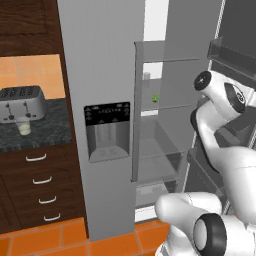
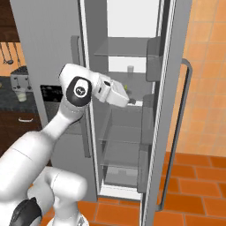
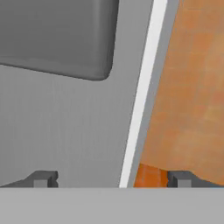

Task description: Grab a lemon wedge from the fridge and one ice cube from the ice bowl, and put them in the glass of lemonade.

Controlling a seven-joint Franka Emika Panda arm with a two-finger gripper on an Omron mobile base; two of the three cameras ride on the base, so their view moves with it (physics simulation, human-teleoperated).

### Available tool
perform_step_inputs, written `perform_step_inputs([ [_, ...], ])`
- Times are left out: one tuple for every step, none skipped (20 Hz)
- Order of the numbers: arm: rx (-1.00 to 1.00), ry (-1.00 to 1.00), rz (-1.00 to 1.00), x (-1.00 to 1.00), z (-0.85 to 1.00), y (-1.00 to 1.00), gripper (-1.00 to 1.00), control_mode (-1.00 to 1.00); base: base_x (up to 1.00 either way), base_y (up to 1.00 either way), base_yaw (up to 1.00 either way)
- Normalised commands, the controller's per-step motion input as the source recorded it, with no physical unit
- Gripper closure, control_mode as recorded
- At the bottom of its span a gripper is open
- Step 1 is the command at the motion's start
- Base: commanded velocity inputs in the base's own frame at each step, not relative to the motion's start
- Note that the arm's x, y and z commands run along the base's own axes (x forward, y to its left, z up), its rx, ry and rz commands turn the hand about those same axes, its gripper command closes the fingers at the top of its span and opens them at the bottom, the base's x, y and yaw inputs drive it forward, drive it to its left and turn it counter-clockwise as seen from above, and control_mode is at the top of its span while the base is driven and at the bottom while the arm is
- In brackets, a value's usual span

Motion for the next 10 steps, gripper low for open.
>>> perform_step_inputs([
  [0.19,0.0,0.41,0.0,0.0,0.95,-1.0,-1.0,0.0,0.0,0.0],
  [0.24,0.01,0.48,0.0,-0.14,0.96,-1.0,-1.0,0.0,0.0,0.0],
  [0.3,0.08,0.53,0.0,-0.26,0.95,-1.0,-1.0,0.0,0.0,0.0],
  [0.32,0.13,0.56,0.0,-0.26,0.91,-1.0,-1.0,0.0,0.0,0.0],
  [0.32,0.17,0.58,0.0,-0.24,0.9,-1.0,-1.0,0.0,0.0,0.0],
  [0.3,0.24,0.59,0.0,-0.13,0.86,-1.0,-1.0,0.0,0.0,0.0],
  [0.27,0.34,0.62,0.0,-0.06,0.83,-1.0,-1.0,0.0,0.0,0.0],
  [0.27,0.41,0.67,0.0,-0.06,0.74,-1.0,-1.0,0.0,0.0,0.0],
  [0.27,0.45,0.7,0.06,-0.19,0.67,-1.0,-1.0,0.0,0.0,0.0],
  [0.24,0.52,0.76,0.08,-0.24,0.59,-1.0,-1.0,0.0,0.0,0.0],
])
